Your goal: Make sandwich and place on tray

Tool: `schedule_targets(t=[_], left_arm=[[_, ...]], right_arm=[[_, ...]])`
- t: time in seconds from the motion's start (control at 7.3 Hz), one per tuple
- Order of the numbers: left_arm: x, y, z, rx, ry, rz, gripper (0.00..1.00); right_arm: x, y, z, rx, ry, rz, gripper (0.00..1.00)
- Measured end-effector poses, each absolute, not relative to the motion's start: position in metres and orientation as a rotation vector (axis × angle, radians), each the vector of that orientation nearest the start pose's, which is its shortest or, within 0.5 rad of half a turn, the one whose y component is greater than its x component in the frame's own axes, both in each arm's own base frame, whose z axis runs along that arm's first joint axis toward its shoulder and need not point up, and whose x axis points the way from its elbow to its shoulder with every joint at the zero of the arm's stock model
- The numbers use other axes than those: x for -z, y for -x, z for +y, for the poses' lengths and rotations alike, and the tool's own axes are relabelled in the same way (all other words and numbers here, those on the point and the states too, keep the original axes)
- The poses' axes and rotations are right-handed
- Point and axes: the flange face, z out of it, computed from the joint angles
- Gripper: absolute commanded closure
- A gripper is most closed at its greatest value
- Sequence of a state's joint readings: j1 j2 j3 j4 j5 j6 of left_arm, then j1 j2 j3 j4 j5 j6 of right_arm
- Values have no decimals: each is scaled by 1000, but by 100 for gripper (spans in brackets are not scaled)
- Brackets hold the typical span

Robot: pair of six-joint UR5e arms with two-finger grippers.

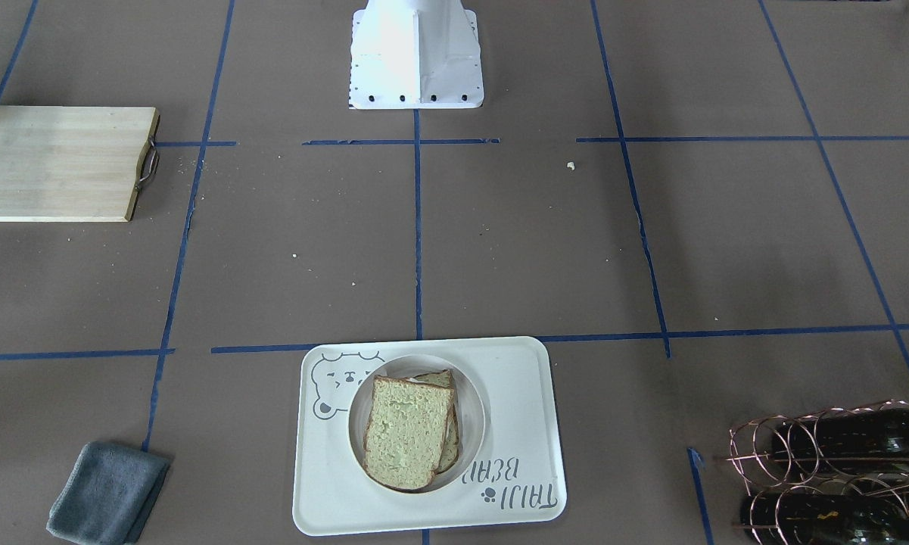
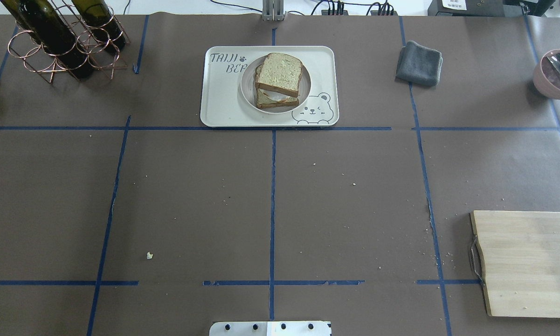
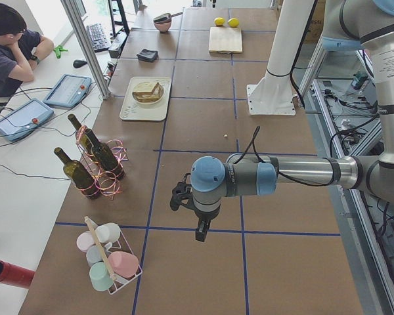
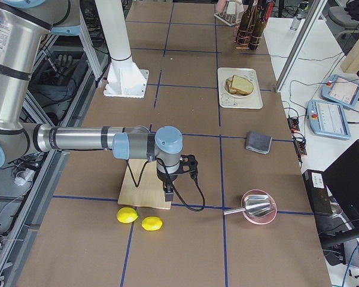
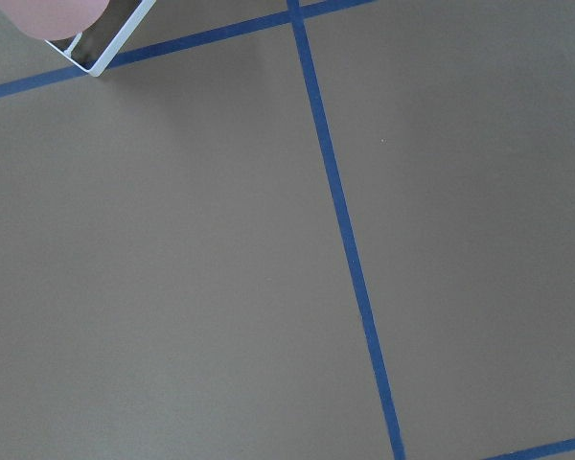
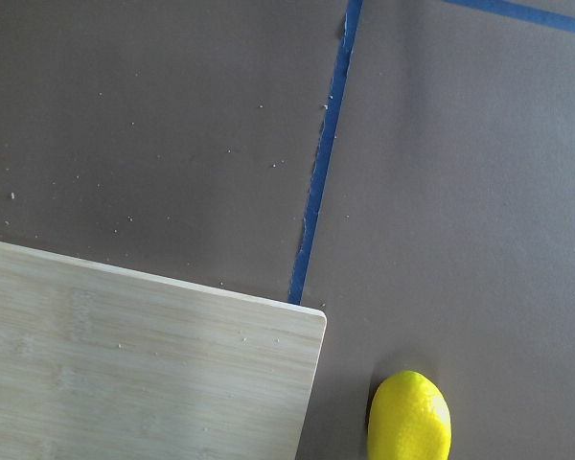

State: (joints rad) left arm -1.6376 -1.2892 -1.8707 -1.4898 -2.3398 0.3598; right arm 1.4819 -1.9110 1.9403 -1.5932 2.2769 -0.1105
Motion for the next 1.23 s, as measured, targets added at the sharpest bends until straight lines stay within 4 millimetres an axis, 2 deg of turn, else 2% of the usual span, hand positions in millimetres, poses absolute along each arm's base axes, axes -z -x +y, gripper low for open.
schedule_targets(t=[1.23], left_arm=[[-647, 90, -363, -252, -98, 768, 0]], right_arm=[[-627, -36, -359, 186, -12, -712, 0]])
